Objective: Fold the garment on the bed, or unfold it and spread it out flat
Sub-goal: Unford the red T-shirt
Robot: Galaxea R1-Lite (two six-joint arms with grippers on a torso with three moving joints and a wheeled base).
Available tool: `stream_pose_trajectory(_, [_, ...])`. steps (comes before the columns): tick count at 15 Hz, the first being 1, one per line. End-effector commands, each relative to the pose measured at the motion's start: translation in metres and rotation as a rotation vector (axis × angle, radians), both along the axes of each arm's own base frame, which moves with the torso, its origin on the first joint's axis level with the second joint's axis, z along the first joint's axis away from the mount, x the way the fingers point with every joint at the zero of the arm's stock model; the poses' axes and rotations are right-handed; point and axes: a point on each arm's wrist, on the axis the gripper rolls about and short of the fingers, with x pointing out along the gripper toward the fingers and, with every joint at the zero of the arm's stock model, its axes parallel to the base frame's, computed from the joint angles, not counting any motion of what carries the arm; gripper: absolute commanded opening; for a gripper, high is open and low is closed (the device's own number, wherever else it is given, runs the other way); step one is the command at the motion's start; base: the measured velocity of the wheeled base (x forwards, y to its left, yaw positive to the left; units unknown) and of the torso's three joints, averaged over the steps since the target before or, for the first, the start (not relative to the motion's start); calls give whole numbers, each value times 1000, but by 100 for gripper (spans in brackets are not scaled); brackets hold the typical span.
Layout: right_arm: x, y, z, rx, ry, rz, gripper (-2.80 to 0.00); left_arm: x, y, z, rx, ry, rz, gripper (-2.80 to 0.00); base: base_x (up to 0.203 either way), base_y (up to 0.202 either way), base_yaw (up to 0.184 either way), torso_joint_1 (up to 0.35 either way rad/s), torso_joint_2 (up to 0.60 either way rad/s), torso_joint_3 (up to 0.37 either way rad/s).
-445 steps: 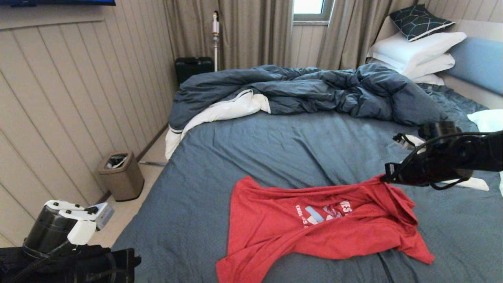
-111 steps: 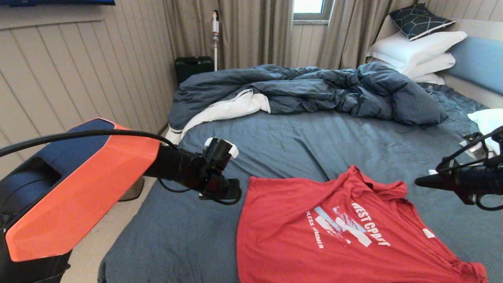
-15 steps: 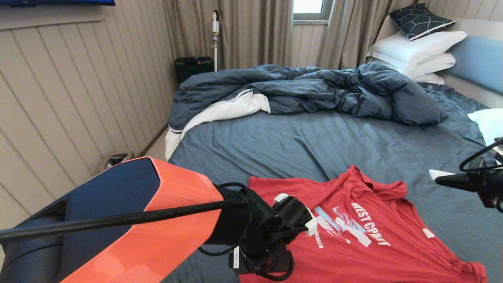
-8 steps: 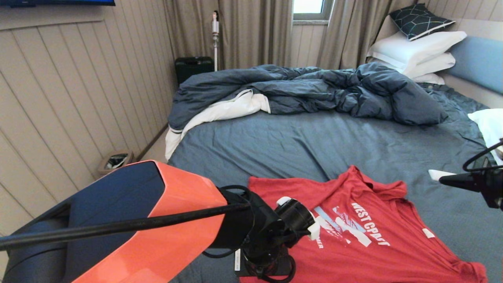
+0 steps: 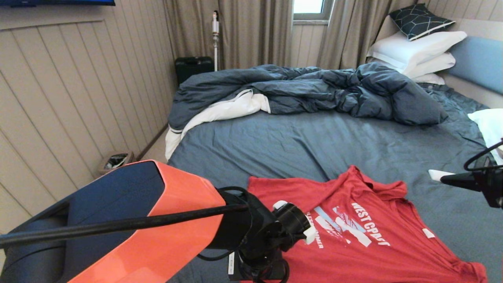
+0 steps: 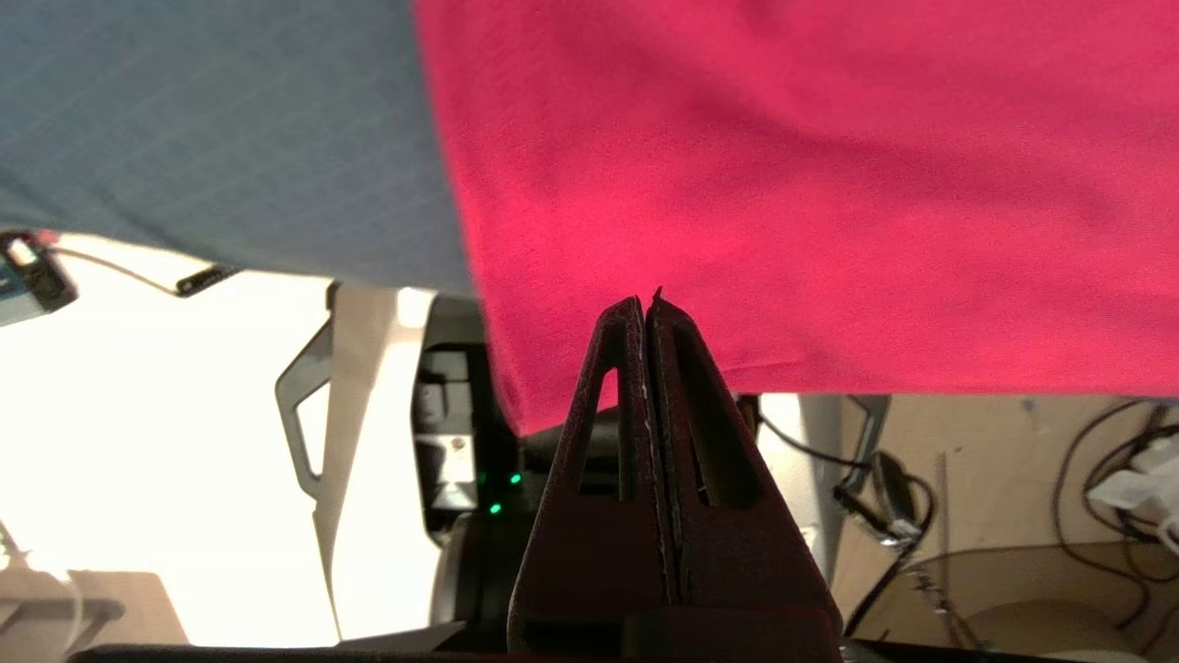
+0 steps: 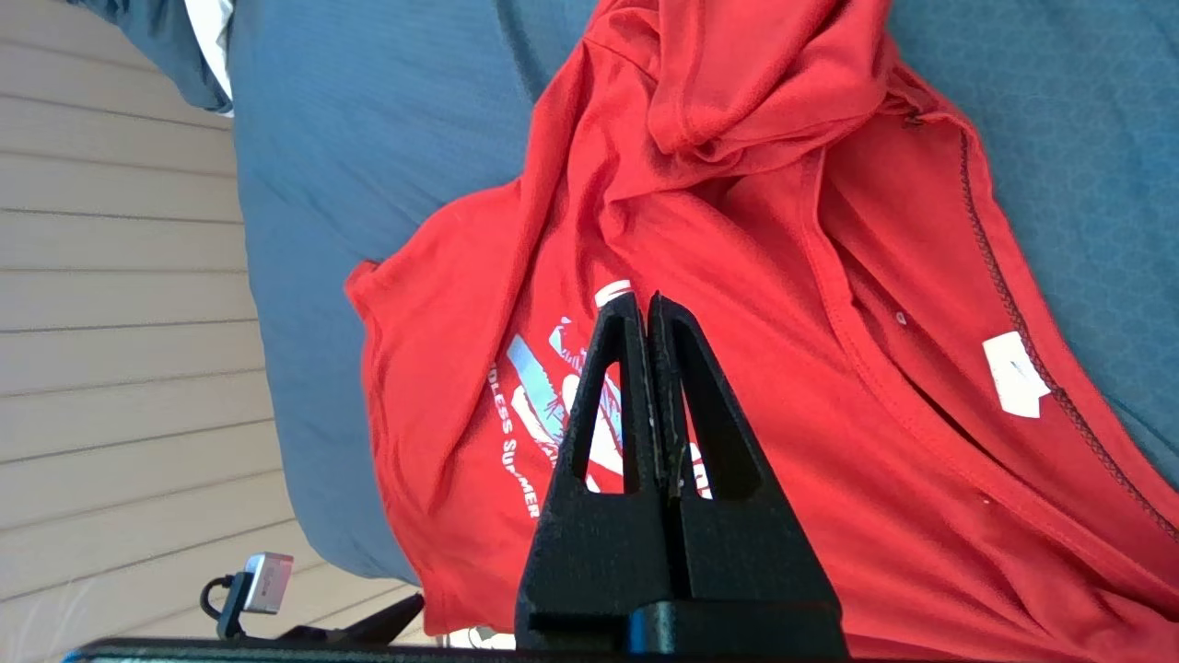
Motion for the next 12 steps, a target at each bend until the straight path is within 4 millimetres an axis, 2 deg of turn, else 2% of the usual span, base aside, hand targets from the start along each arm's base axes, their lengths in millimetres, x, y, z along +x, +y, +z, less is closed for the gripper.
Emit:
stream_pose_trajectory(1, [1,0,0,5,0,3,-280,-1,6,5,0,-1,11,-280,0,0,0,0,0,0])
stream_pose_trajectory(5, [1,-1,-2,9,0,7,-280,-2,19,23,-25,-17,16,-280,0,0,0,0,0,0])
stream_pose_trajectory(9, [1,-1,-2,11,3,5,-280,6,9,-1,14,-24,25,-280,0,0,0,0,0,0])
stream_pose_trajectory(12, [2,0,-5,15,9,10,-280,6,16,-6,47,-33,35,-280,0,0,0,0,0,0])
